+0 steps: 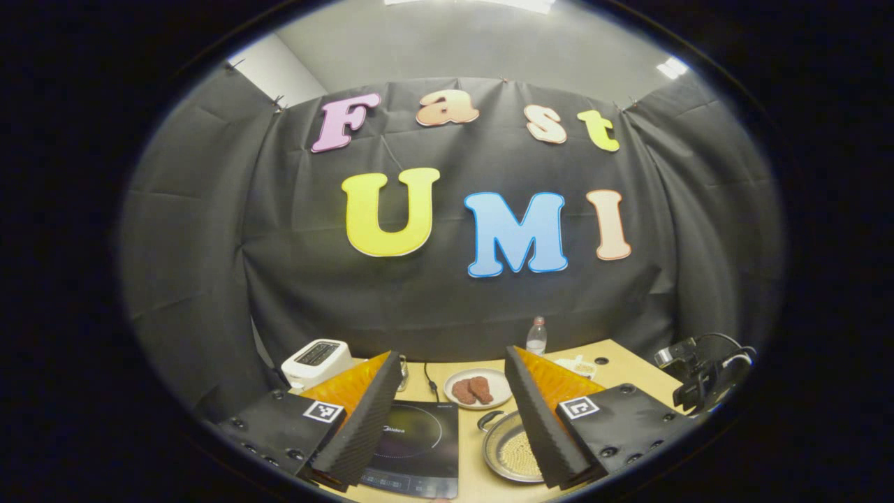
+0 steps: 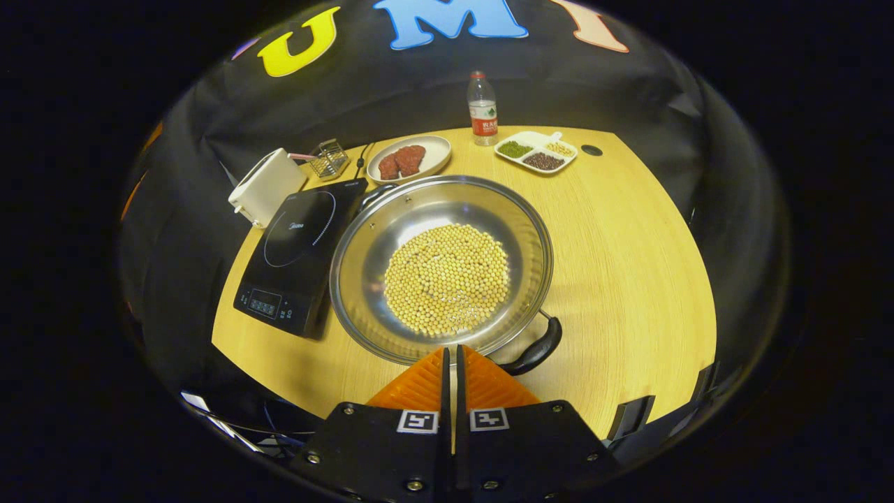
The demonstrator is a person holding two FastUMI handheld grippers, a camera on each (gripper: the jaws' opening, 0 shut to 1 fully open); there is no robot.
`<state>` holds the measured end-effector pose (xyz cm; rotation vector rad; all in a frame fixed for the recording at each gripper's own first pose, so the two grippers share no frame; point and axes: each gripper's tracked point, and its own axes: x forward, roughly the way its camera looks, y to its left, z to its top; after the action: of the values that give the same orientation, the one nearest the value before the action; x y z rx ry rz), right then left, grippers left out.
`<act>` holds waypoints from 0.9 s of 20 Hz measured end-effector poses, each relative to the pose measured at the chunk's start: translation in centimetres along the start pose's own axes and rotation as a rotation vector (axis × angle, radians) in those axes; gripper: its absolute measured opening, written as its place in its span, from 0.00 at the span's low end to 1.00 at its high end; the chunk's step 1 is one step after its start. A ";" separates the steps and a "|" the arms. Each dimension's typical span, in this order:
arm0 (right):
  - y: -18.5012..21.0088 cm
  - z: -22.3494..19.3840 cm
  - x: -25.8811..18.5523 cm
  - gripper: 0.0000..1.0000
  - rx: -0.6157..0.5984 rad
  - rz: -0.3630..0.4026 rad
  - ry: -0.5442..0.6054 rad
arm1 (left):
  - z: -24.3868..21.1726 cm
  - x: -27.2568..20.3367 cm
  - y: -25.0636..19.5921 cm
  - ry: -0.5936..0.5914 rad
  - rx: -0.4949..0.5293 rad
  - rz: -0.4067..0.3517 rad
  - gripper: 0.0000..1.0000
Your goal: First push the handle of the pot to place it horizontally, then grasp the pot with both hands and set it on the induction cooktop.
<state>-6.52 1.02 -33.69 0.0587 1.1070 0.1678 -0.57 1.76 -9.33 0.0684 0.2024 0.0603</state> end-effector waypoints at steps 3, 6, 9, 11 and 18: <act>-0.7 -1.5 1.1 0.03 0.004 -0.004 0.071 | -0.2 0.0 0.3 0.007 0.010 0.012 0.96; -1.2 -2.8 2.7 0.02 0.019 -0.004 0.142 | -0.5 0.1 0.6 0.021 0.010 0.028 0.96; -2.2 -3.3 3.9 0.02 0.009 -0.021 0.179 | -0.7 0.0 1.0 0.028 0.015 0.049 1.00; -2.1 -3.4 4.5 0.02 0.014 -0.003 0.192 | -0.8 0.0 1.1 0.032 0.016 0.062 1.00; -3.6 -2.9 4.9 0.01 -0.037 -0.031 0.204 | -1.2 0.8 0.4 0.047 0.009 0.077 1.00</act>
<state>-6.60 -1.82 -39.83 -0.0092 1.3074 0.1694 -0.07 2.26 -10.67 0.0836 0.2471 0.1383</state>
